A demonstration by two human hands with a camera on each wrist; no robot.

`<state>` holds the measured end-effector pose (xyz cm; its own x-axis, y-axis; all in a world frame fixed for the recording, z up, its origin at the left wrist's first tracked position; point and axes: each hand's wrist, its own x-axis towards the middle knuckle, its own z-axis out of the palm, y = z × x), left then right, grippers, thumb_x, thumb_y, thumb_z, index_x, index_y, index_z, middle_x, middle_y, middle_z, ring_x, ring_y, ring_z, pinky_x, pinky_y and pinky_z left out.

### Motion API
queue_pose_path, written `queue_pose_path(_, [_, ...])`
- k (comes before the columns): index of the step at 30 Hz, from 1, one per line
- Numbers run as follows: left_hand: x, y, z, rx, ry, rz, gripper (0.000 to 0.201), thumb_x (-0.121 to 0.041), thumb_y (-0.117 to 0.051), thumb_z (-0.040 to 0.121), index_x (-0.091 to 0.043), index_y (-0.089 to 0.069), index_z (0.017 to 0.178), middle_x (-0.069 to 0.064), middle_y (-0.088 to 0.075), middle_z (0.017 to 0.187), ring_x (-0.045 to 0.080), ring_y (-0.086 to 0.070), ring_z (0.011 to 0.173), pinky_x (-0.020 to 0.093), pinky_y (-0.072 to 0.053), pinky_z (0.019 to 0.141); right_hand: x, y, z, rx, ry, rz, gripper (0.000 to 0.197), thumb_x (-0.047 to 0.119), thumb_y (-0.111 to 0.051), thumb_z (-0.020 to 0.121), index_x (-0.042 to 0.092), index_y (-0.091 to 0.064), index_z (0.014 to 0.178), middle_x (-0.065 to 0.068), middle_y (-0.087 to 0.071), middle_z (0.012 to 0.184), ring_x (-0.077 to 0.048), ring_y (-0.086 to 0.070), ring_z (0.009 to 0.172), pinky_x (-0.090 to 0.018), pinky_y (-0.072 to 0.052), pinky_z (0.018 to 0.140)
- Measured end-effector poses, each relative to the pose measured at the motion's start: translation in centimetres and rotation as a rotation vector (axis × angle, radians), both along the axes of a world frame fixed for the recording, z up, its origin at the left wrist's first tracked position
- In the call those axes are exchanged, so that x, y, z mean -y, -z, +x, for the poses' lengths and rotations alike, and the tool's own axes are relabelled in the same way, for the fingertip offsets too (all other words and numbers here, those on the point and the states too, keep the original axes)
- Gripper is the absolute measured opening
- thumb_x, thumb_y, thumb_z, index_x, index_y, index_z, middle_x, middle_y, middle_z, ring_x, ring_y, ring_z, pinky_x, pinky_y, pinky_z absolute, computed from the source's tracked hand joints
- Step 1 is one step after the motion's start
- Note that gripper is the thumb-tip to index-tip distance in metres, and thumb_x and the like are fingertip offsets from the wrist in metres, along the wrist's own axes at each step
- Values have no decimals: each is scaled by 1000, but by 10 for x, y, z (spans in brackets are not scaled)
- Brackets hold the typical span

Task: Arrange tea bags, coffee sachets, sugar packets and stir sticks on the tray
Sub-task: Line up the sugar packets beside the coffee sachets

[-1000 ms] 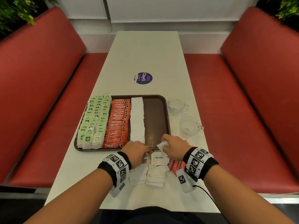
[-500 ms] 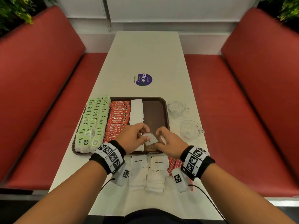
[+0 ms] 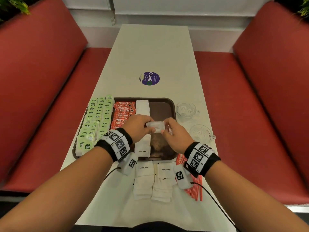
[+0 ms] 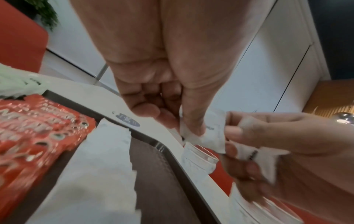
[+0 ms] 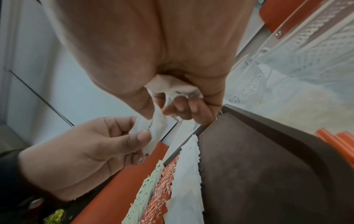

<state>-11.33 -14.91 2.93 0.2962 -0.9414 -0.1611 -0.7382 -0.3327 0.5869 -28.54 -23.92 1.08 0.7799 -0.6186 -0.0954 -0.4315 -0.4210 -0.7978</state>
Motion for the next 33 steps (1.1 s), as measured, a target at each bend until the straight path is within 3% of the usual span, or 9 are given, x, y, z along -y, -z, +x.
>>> queue_pose_path(3, [34, 3, 26, 11, -131, -47, 23, -24, -75, 86, -26, -62, 106, -8, -64, 89, 12, -60, 81, 23, -40, 66, 4, -3, 3, -1, 14, 112, 26, 12, -53, 86, 17, -35, 104, -6, -48, 91, -19, -50, 72, -40, -49, 68])
queue_pose_path(6, [72, 13, 49, 10, -230, -43, 34, -24, -80, 82, -24, -58, 107, 0, -65, 98, 19, -63, 87, 29, -49, 75, 7, -8, 8, -23, 3, 121, 29, 18, -52, 76, 16, -32, 97, -7, -43, 91, -17, -43, 72, -37, -43, 64])
queue_pose_path(9, [107, 26, 63, 67, -238, 26, 34, -27, -80, 81, -22, -57, 106, 3, -63, 101, 24, -62, 91, 33, -51, 79, 16, -9, 14, -23, 31, 91, 18, 14, -52, 77, 15, -35, 84, -8, -43, 83, -18, -38, 69, -36, -36, 63])
queue_pose_path(12, [134, 44, 72, 117, -227, 104, 40, -29, -80, 81, -18, -56, 111, 6, -63, 110, 27, -61, 101, 37, -51, 84, 25, -10, 17, -3, 93, 129, 10, 9, -50, 84, 5, -41, 80, -15, -54, 76, -28, -51, 67, -40, -44, 63])
queue_pose_path(15, [148, 61, 78, 153, -203, 171, 50, -30, -80, 81, -13, -53, 120, 10, -63, 116, 30, -61, 105, 40, -52, 86, 28, -10, 19, 48, 127, 210, 11, 6, -48, 91, -3, -50, 87, -20, -68, 77, -21, -70, 68, -47, -60, 71])
queue_pose_path(18, [156, 70, 85, 190, -197, 202, 53, -31, -81, 80, -12, -51, 120, 11, -63, 115, 31, -62, 103, 42, -53, 87, 30, -8, 19, 79, 134, 220, 11, 8, -52, 91, -2, -53, 87, -17, -70, 78, -22, -73, 72, -54, -60, 77])
queue_pose_path(23, [169, 69, 89, 357, -92, 213, 37, -30, -78, 83, -19, -64, 115, 7, -64, 117, 30, -60, 108, 41, -51, 93, 30, -7, 17, 51, 135, 109, 9, 17, -64, 82, 10, -59, 86, -13, -65, 84, -26, -61, 75, -36, -52, 68])
queue_pose_path(27, [168, 74, 83, 393, 43, 282, 29, -43, -74, 84, -29, -71, 110, -3, -67, 114, 25, -61, 108, 38, -50, 94, 33, -4, 15, 42, 135, 89, 8, 13, -69, 89, 14, -61, 90, 0, -67, 82, 0, -57, 65, -12, -46, 60])
queue_pose_path(33, [156, 70, 82, 436, 33, 247, 28, -44, -66, 90, -33, -69, 116, -3, -66, 121, 25, -58, 115, 41, -43, 99, 38, 1, 18, 3, 190, 112, 12, 22, -64, 97, 21, -56, 105, 3, -72, 91, -8, -67, 72, -13, -50, 60])
